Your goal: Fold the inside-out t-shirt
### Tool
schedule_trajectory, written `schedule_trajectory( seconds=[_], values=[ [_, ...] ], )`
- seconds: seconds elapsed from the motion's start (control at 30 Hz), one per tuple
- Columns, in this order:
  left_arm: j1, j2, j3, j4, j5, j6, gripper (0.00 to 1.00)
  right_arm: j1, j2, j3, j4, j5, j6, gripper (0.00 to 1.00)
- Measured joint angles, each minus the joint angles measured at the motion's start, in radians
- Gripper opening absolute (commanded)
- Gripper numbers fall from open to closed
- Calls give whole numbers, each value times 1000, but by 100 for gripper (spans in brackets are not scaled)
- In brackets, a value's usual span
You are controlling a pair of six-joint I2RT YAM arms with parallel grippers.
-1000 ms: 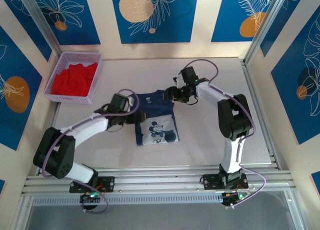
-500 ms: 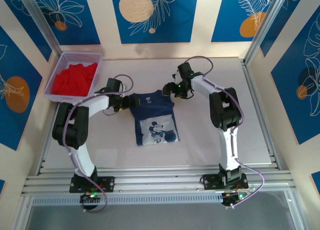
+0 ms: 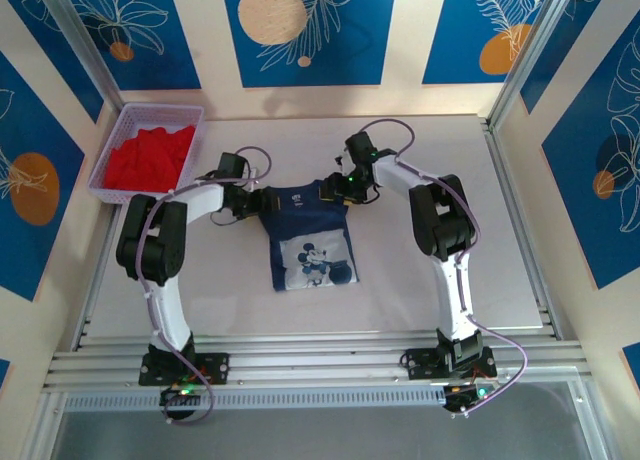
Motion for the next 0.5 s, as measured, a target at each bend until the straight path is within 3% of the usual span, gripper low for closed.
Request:
schedule_trajectory(
  seconds=[0.23,0.5],
  values=[
    [-7,35,31,13,31,0,49,16,11,0,19,-23,23,47],
    [-19,86,68,60,100,-19,34,17,21,-1,47,-34,49,40]
  ],
)
